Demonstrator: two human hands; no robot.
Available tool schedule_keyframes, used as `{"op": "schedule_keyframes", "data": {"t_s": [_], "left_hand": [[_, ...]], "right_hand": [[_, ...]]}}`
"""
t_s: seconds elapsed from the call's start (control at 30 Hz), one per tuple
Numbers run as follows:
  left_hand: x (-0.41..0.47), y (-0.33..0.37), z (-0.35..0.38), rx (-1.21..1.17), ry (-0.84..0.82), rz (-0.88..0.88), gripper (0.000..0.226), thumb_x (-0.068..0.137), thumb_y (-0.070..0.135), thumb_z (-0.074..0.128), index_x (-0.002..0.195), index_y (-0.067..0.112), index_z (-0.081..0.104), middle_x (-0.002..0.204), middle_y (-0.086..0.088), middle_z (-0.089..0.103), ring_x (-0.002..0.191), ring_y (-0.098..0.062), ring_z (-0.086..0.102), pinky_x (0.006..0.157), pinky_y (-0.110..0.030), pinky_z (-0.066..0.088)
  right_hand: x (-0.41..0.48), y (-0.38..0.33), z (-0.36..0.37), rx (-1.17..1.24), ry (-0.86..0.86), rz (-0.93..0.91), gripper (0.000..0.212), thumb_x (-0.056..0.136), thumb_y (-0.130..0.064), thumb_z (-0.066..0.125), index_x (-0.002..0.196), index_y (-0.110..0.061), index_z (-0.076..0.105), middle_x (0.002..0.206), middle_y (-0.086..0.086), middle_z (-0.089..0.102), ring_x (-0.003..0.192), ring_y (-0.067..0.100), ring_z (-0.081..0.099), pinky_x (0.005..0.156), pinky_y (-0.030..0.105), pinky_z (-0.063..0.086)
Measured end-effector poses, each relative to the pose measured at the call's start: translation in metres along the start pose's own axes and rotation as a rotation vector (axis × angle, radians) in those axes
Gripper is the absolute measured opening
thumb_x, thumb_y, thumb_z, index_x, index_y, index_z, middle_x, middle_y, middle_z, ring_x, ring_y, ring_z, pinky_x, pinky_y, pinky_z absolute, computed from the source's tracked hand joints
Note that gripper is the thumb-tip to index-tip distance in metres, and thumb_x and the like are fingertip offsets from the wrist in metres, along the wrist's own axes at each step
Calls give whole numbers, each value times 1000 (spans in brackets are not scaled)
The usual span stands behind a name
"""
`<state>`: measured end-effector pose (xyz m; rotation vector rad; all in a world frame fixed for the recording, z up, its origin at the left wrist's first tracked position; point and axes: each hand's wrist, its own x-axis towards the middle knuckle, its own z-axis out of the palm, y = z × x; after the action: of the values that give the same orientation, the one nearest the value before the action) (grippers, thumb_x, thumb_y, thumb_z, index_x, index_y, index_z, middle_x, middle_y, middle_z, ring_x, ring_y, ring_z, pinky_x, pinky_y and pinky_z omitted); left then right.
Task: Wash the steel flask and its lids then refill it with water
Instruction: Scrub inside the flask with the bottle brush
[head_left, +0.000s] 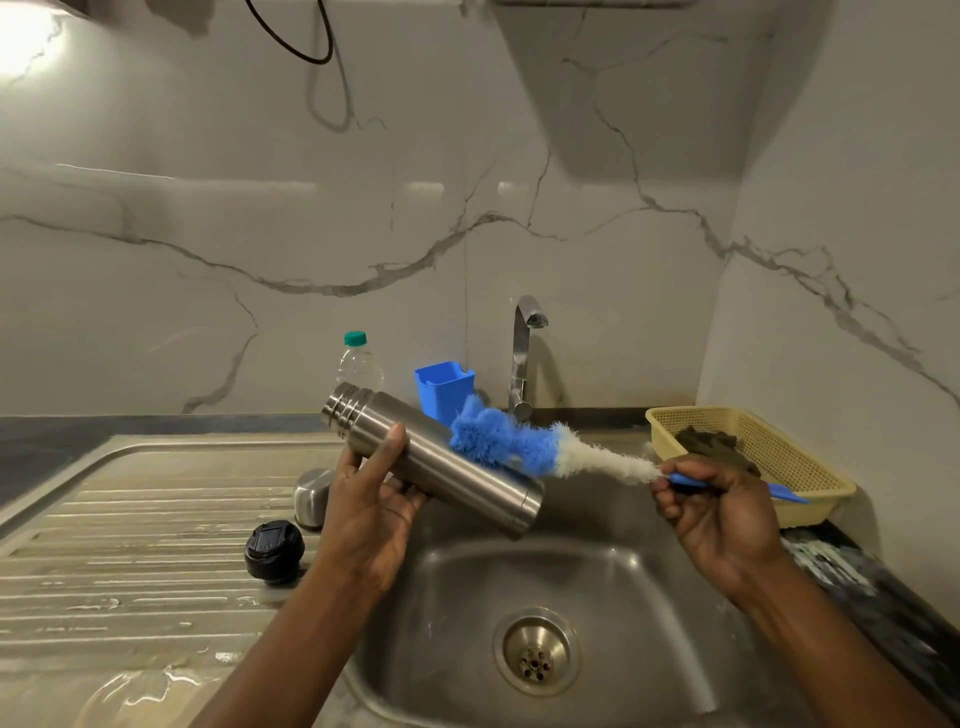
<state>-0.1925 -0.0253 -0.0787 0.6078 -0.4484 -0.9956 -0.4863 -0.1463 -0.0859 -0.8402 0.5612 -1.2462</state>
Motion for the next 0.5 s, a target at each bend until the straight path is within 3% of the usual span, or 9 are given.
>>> {"op": "schedule_keyframes", "data": {"t_s": [0.2, 0.37, 0.5], "left_hand": [[-3, -13, 3, 85, -42, -66, 62, 84, 16, 74, 142, 9, 54, 128, -17, 69, 118, -33, 71, 88, -47, 64], [0, -13, -1, 150, -48, -32, 55, 85, 15, 72, 137, 11, 57, 124, -17, 71, 111, -32, 74, 94, -53, 60], [-3, -22, 0, 242, -115, -35, 50, 88, 12, 70, 136, 11, 59, 127, -18, 70, 117, -37, 70, 97, -59, 59]], "right_hand": [[-7, 12, 18, 8, -82, 64, 24, 81, -8, 57, 71, -2, 78, 72, 17, 70, 60, 20, 67, 54, 24, 59], [-8, 5, 13, 1, -37, 0, 21, 80, -8, 57, 74, -1, 76, 73, 17, 67, 60, 20, 65, 53, 24, 57], [-10, 16, 23, 41, -76, 25, 19, 85, -9, 60, 92, 4, 72, 81, 20, 73, 65, 20, 71, 58, 25, 61]]}}
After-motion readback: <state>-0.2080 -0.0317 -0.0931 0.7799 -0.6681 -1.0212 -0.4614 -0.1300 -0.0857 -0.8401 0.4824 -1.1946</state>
